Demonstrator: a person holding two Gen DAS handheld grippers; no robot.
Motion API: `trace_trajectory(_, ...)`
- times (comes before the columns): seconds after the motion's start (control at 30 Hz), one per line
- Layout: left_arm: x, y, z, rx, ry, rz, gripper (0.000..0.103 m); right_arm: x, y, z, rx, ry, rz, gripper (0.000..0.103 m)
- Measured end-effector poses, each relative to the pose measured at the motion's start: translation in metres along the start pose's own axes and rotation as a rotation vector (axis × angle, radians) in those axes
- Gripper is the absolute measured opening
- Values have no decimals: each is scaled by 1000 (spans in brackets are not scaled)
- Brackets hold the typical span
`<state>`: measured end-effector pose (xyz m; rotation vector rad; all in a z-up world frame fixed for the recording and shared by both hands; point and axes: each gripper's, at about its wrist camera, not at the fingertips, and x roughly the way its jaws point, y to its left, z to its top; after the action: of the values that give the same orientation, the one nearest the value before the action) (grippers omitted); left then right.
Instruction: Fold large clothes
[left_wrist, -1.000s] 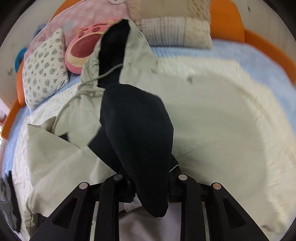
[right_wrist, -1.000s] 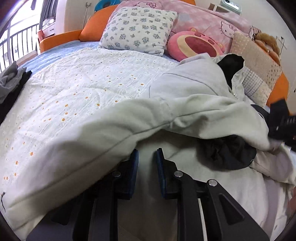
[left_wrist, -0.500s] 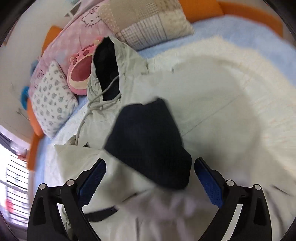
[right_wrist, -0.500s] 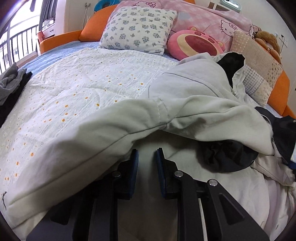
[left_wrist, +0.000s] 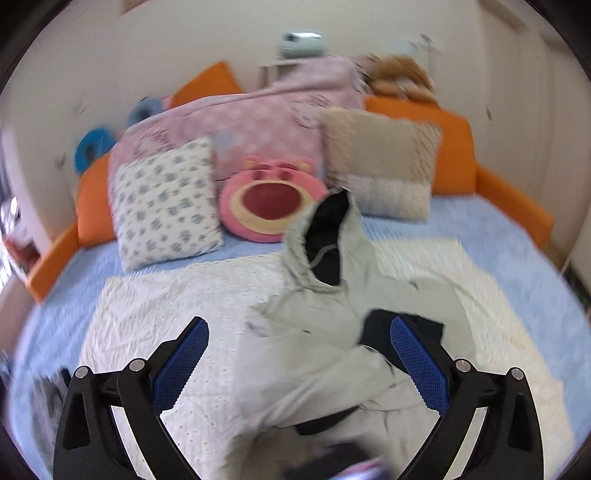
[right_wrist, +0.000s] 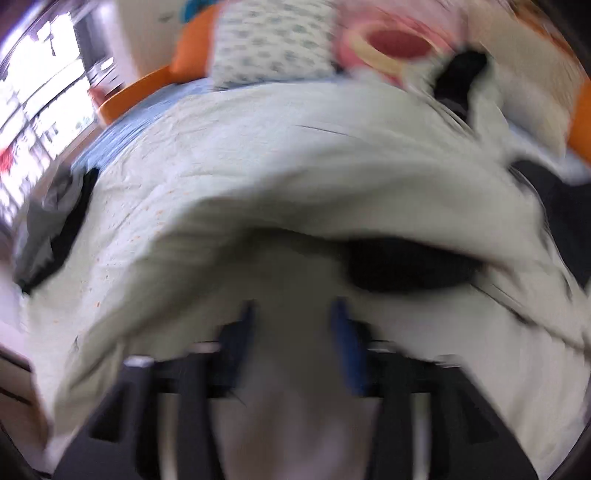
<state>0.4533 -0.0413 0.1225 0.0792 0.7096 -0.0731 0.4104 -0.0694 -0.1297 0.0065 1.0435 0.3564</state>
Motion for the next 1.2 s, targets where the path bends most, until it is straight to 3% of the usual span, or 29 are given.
trace_trajectory(0.13,18,55,-18,-98,-26,-16,100,-55,-86,11,168,-75,-56,74)
trace_trajectory(0.27,73,62,-41,-143,32,-108,100,-104,-135,41,253,-199,-101,74)
trace_trajectory(0.33,99,54,-51,-153,54,-150,100,-113,-148,55,279,-247,-82,57)
trace_trajectory(0.37,112,48,-55,-156,62,-178,100,-113,-156,67,294,-251,-80,40)
trace_trajectory(0.5,178,25,-74,-164,126,-261,100,-85,-184,98,355,-199,-60,28)
trace_trajectory(0.6,212,11,-81,-113,137,-238,100,-59,-195,106,350,-147,-79,28)
trace_trajectory(0.7,242,4,-84,-18,159,-150,100,-40,-204,100,316,-99,-155,28)
trace_trajectory(0.8,262,16,-93,-6,204,-105,100,-43,-216,92,309,-105,-103,30)
trace_trajectory(0.83,267,21,-96,-17,221,-105,100,-43,-217,94,299,-100,-86,31)
trace_trajectory(0.9,278,32,-106,-47,259,-111,100,-40,-217,106,267,-62,-67,58)
trace_trajectory(0.93,281,38,-112,-64,262,-121,100,-37,-213,118,234,-40,-68,62)
trace_trajectory(1.1,280,50,-121,-130,235,-164,100,-14,-188,161,145,47,-33,61)
trace_trajectory(1.2,279,50,-120,-130,237,-168,100,13,-180,175,112,149,-90,61)
